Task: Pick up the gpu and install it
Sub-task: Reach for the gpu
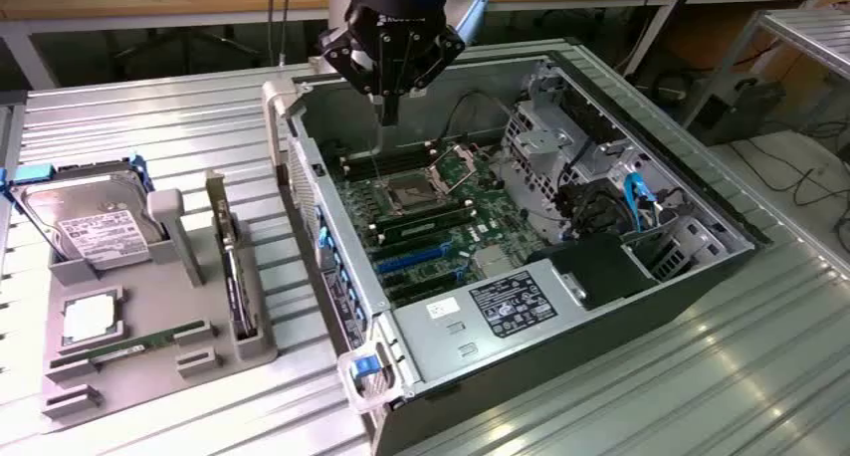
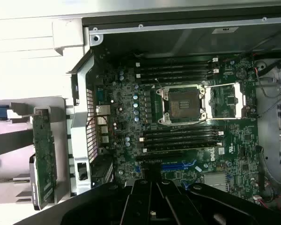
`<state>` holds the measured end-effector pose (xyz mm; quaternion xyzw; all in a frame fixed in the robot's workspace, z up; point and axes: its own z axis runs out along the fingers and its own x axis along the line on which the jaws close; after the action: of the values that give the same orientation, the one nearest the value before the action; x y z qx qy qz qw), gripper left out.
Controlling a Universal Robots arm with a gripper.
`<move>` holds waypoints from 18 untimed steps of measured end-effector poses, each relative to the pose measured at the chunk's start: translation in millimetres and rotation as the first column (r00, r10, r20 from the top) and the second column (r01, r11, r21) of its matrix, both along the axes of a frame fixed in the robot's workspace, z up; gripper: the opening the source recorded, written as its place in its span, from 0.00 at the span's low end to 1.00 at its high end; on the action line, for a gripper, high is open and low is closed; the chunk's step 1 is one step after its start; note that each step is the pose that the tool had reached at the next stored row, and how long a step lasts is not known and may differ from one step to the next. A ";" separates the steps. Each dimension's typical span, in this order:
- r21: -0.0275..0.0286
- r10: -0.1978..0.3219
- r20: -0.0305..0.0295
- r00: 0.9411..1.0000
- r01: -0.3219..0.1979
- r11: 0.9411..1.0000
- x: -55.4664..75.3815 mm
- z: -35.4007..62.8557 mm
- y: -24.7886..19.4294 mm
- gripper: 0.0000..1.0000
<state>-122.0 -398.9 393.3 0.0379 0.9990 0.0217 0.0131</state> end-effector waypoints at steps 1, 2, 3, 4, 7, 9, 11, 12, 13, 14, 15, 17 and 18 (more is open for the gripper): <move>0.000 0.000 0.000 1.000 0.000 1.000 0.0 0.0 0.0 0.11; 0.000 0.000 0.000 1.000 0.000 1.000 0.0 0.0 0.0 0.11; 0.000 0.000 0.000 1.000 0.000 1.000 0.0 0.0 0.0 0.11; 0.000 0.000 0.000 1.000 0.000 1.000 0.0 0.0 0.0 0.11; 0.000 0.000 0.000 1.000 0.000 1.000 0.0 0.0 0.0 0.11; 0.000 0.000 0.000 1.000 0.000 1.000 0.0 0.0 0.0 0.11; 0.000 0.000 0.000 1.000 0.000 1.000 0.0 0.0 0.0 0.11; 0.000 0.000 0.000 1.000 0.000 1.000 0.0 0.0 0.0 0.11; 0.000 0.000 0.000 1.000 0.000 1.000 0.0 0.0 0.0 0.11; 0.000 0.000 0.000 1.000 0.000 1.000 -0.3 0.0 -0.2 0.11; 0.000 0.000 0.000 1.000 0.000 1.000 -2.2 0.1 -0.6 0.11; 0.000 0.000 0.000 1.000 0.000 1.000 -18.6 0.1 -4.7 0.11; 0.000 0.000 0.001 1.000 0.000 1.000 -24.7 0.2 -6.0 0.11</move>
<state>-146.6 -404.9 393.5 0.0379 0.9990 0.0217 0.0133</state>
